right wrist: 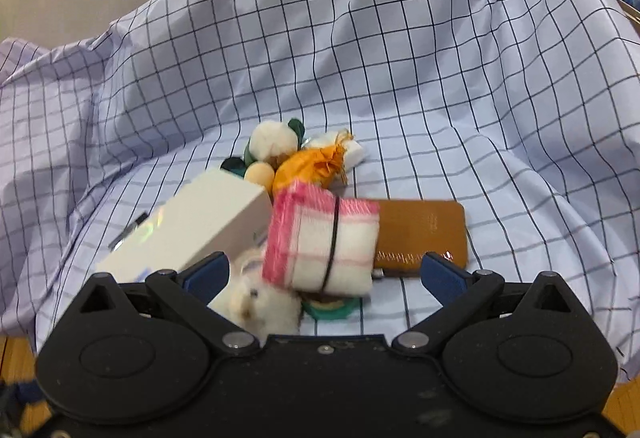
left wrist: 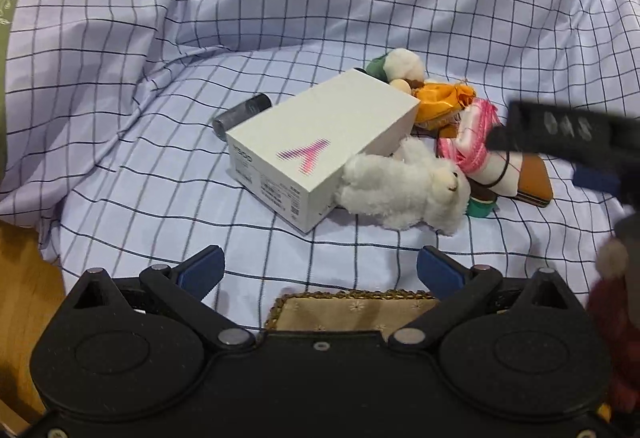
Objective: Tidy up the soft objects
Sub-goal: 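Reach the right gripper to the pink-edged white towel and grasp it, then grasp the white plush lamb with the left gripper while the right gripper holds the towel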
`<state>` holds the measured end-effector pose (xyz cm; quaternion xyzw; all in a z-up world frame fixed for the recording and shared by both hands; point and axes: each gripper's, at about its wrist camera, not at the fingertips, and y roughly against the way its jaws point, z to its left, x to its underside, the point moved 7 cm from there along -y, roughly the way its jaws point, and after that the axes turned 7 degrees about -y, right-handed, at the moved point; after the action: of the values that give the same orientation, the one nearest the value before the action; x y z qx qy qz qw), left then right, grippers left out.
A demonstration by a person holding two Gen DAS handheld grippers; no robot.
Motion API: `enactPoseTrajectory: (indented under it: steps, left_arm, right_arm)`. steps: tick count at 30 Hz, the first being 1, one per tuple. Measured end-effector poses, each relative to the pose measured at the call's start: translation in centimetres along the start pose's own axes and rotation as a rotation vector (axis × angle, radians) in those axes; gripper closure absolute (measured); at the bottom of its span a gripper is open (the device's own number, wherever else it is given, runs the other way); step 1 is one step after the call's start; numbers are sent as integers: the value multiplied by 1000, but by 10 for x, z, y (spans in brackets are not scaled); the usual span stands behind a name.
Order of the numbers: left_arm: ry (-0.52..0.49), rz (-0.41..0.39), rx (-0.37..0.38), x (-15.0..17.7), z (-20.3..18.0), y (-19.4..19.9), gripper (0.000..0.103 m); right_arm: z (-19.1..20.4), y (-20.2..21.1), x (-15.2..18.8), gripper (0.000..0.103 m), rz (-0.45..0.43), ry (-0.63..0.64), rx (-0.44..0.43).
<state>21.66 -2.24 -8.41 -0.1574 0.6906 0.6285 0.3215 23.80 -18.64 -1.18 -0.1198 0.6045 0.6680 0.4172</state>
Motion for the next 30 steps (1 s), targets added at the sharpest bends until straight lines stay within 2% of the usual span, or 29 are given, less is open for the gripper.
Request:
enactPoseTrajectory:
  steps: [8,14,17,18,26,30]
  left_arm:
    - [-10,12,54,1,-9,-8,4]
    - [-20,26,63,1,-11,-14,4]
    - [-28,30,64,2,-12,-15,4]
    - [-30,31,64,1,-12,-15,4]
    - [-48,31,68,-4,-18,-17,4]
    - [-98,7,61,-10,-24,-17,4]
  right_arm:
    - [5,-34,-8,1,14,-2,46]
    - [3,-52,-4,2,42,15,65]
    - [2,-57,-3,16,57,19,59]
    - [2,-58,-2,25,61,19,59]
    - [-7,-47,-7,26,8,1,56]
    - [-21,-36,-15,26,-17,-31,58]
